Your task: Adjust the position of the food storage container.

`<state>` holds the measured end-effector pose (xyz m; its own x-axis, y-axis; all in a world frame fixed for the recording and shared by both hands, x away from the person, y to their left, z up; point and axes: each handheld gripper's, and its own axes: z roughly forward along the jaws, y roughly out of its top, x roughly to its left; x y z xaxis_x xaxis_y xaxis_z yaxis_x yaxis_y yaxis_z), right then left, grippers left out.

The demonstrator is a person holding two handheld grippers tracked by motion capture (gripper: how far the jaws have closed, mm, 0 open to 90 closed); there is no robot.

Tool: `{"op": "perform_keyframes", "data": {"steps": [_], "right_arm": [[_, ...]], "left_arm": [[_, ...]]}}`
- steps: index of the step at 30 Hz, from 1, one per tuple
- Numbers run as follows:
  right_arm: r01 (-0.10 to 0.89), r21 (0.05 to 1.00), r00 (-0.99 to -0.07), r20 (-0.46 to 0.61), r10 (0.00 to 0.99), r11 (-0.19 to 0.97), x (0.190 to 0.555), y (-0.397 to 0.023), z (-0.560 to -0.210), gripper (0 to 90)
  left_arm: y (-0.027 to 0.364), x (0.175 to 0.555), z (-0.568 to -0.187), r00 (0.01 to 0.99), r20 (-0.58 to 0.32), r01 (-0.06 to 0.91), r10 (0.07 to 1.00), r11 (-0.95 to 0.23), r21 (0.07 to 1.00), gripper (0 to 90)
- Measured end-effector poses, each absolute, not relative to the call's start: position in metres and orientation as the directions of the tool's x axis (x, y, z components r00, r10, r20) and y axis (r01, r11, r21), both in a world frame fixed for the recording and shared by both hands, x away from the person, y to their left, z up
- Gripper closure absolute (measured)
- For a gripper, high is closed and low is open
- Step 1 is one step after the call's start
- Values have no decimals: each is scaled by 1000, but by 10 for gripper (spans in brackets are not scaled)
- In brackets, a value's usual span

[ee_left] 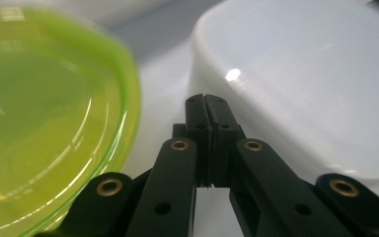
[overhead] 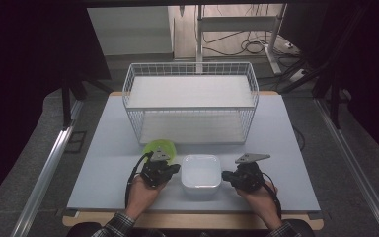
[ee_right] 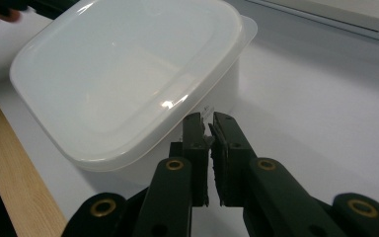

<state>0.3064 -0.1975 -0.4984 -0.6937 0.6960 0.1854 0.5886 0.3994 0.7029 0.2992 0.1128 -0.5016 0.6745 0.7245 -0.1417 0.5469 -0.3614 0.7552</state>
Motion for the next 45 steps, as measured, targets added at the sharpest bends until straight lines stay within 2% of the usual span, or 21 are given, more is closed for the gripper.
{"op": "perform_keyframes", "data": {"steps": [4, 10, 15, 17, 20, 27, 40, 45], "right_arm": [[591, 704, -689, 187, 700, 394, 307, -199, -498, 841], [587, 708, -691, 184, 699, 393, 306, -200, -496, 842], [587, 711, -689, 188, 700, 388, 306, -202, -496, 841], [585, 715, -687, 186, 702, 383, 306, -205, -495, 834], [586, 719, -681, 188, 708, 373, 306, -208, -494, 817], [588, 721, -678, 192, 709, 367, 307, -210, -495, 792], [594, 711, -680, 196, 706, 375, 307, -208, -497, 783], [596, 710, -680, 197, 706, 376, 308, -209, -497, 786]], "left_arm": [[117, 301, -484, 679, -123, 521, 724, -356, 776, 895], [115, 336, -471, 660, -105, 533, 744, -366, 763, 897], [104, 363, -473, 650, -94, 563, 754, -396, 725, 897], [102, 370, -475, 659, -64, 568, 750, -440, 696, 897], [99, 374, -480, 651, -68, 594, 756, -451, 666, 897], [107, 372, -487, 643, -66, 611, 763, -459, 644, 897], [153, 358, -495, 585, -77, 657, 807, -416, 629, 897], [161, 344, -495, 575, -76, 641, 814, -391, 660, 897]]}}
